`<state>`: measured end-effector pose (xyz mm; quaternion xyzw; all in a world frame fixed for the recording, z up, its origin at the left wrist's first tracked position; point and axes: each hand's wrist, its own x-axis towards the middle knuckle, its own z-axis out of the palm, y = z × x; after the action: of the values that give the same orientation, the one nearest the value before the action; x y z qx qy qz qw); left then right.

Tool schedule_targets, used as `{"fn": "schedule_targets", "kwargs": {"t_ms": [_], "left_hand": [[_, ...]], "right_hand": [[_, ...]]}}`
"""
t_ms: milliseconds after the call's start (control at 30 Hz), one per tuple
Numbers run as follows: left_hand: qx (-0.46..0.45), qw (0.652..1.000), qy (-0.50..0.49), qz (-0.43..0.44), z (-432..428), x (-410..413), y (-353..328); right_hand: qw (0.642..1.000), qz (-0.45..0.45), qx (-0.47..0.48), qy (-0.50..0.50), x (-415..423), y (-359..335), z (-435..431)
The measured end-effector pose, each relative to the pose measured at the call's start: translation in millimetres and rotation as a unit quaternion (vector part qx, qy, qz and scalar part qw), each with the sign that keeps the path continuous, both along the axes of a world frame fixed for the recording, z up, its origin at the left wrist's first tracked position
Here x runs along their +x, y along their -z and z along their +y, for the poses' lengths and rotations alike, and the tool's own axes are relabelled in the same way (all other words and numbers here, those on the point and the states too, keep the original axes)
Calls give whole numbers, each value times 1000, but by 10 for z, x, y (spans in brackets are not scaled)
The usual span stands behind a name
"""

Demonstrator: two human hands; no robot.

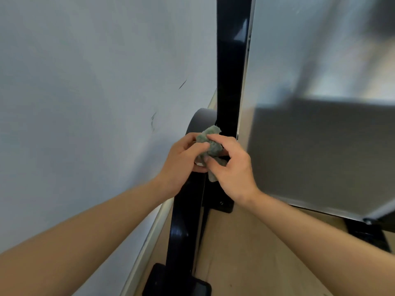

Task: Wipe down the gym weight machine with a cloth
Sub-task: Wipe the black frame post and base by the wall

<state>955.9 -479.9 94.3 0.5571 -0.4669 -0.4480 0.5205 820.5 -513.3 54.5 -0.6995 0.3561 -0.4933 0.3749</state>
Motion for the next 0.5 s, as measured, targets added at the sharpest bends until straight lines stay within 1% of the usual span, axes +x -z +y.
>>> {"fn": "schedule_targets", "kwargs": {"t_ms": [100, 133, 167, 200, 267, 333, 400, 433, 467, 500], "left_hand": [[-13, 998, -22, -60, -48, 53, 20], [-25, 994, -34, -101, -64, 96, 70], [-40, 985, -44, -163, -73, 149, 131], [-57, 967, -49, -242, -80, 207, 204], [-96, 905, -39, -413, -93, 296, 355], [-132, 841, -18, -525, -116, 355, 495], [-150, 788, 9, -597, -140, 393, 620], [-150, 771, 21, -618, -151, 409, 688], [-149, 764, 30, -627, -157, 423, 753], [-149, 765, 35, -626, -157, 432, 814]], "right_hand": [[997, 34, -37, 60, -85, -100, -136], [993, 45, -64, 85, -119, -142, -183], [988, 51, -98, 108, -150, -189, -229], [981, 55, -134, 130, -176, -237, -273], [963, 69, -202, 167, -205, -336, -355], [946, 86, -248, 188, -202, -411, -444], [935, 107, -275, 197, -177, -450, -533], [928, 121, -292, 198, -162, -457, -568], [919, 137, -313, 197, -152, -452, -600], [908, 154, -339, 194, -146, -440, -628]]}}
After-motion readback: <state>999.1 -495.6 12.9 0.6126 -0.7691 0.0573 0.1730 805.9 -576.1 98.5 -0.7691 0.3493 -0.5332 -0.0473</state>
